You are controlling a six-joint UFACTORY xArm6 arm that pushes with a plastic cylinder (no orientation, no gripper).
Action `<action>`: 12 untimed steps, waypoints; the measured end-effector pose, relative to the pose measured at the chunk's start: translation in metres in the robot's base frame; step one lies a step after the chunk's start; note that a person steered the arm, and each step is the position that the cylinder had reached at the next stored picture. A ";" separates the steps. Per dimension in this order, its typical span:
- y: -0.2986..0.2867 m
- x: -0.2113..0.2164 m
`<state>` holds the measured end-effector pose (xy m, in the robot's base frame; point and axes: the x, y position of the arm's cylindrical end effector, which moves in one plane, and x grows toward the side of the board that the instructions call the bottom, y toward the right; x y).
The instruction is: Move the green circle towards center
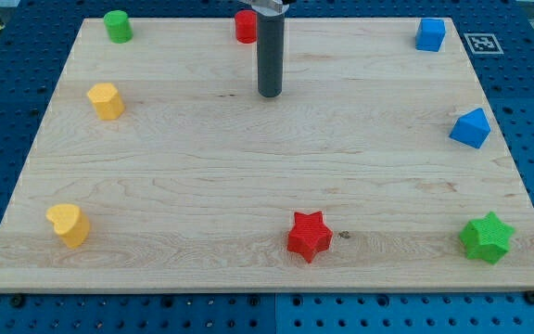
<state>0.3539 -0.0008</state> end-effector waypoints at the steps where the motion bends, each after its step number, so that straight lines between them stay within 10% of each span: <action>1: 0.000 0.000; 4: -0.085 -0.035; 7: -0.289 -0.103; 12: -0.296 -0.162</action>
<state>0.1918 -0.2964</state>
